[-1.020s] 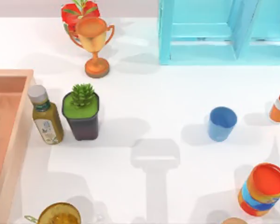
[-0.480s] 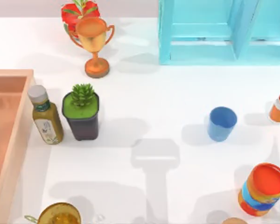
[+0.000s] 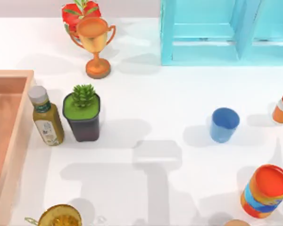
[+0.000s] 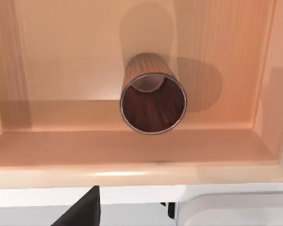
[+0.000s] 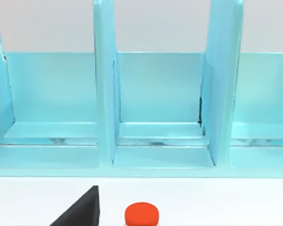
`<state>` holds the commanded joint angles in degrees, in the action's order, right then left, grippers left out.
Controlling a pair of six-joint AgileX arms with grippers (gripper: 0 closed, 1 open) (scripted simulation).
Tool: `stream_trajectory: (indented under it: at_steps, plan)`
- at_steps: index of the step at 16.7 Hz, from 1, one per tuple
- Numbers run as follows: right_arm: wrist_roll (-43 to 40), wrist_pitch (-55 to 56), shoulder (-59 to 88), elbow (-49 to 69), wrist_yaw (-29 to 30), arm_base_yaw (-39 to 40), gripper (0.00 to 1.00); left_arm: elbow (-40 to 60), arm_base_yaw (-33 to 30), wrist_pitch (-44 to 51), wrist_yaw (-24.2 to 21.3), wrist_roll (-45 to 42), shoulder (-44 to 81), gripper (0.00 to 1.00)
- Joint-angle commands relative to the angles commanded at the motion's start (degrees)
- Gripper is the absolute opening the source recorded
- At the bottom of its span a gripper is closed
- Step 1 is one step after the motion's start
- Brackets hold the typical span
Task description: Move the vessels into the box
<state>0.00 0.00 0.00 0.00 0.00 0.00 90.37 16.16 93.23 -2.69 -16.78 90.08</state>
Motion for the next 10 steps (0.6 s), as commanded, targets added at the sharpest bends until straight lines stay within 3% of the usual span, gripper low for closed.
stream_trajectory:
  at_steps: [4, 10]
  plan:
    - [0.0, 0.0, 0.0, 0.0, 0.0, 0.0, 1.0, 15.8, -14.7, 1.4, 3.7, 14.8, 15.0, 1.0]
    - [0.0, 0.0, 0.0, 0.0, 0.0, 0.0, 1.0, 49.8, -45.6, 1.1, 10.0, 45.4, 41.9, 1.0]
